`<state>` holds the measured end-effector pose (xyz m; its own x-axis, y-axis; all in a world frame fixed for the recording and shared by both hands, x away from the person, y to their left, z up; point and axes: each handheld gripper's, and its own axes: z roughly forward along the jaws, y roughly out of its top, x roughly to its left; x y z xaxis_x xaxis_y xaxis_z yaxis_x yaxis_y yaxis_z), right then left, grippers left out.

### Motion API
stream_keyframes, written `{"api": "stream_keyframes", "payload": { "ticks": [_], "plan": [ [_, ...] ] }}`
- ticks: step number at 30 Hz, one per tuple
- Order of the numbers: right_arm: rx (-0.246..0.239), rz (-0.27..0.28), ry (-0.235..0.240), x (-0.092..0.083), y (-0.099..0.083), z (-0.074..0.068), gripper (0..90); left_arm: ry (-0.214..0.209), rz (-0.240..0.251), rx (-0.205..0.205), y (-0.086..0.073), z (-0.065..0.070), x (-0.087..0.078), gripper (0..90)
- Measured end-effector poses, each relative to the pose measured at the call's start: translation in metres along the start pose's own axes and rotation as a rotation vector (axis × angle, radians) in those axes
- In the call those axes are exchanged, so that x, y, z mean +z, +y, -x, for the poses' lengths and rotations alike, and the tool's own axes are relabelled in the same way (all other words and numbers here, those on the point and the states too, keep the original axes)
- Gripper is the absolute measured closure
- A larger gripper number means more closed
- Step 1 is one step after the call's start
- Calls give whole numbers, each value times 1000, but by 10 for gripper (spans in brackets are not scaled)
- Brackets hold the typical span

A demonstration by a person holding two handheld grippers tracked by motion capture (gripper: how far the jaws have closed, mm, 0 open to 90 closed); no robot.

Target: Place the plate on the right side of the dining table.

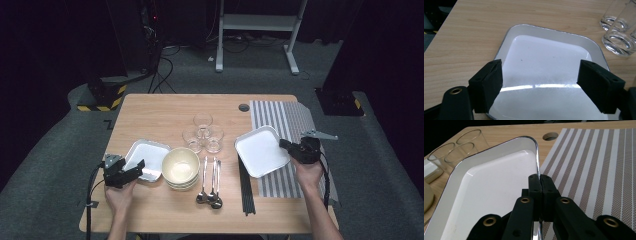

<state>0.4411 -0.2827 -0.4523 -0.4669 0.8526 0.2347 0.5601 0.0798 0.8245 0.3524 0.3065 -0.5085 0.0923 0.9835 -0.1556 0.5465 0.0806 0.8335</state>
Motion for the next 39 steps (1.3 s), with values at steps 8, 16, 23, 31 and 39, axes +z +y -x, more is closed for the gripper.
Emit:
{"api": "stream_keyframes", "payload": {
  "ticks": [8, 16, 23, 31, 39],
  "plan": [
    [14, -5, -12, 1, -6, 5, 884, 2, -1, 8, -4, -2, -1, 197],
    [34, -5, -26, -1, -12, 11, 884, -3, -11, -6, -10, -3, 0, 193],
    [45, -6, -37, -3, -18, 15, 883, 5, -7, -15, -15, -7, -3, 182],
    [57, -6, -50, -7, -24, 19, 883, 13, 9, -3, -20, -7, -12, 178],
    [80, -2, -66, -10, -31, 25, 884, 8, 16, -1, -26, -8, -20, 177]
  ]
}}
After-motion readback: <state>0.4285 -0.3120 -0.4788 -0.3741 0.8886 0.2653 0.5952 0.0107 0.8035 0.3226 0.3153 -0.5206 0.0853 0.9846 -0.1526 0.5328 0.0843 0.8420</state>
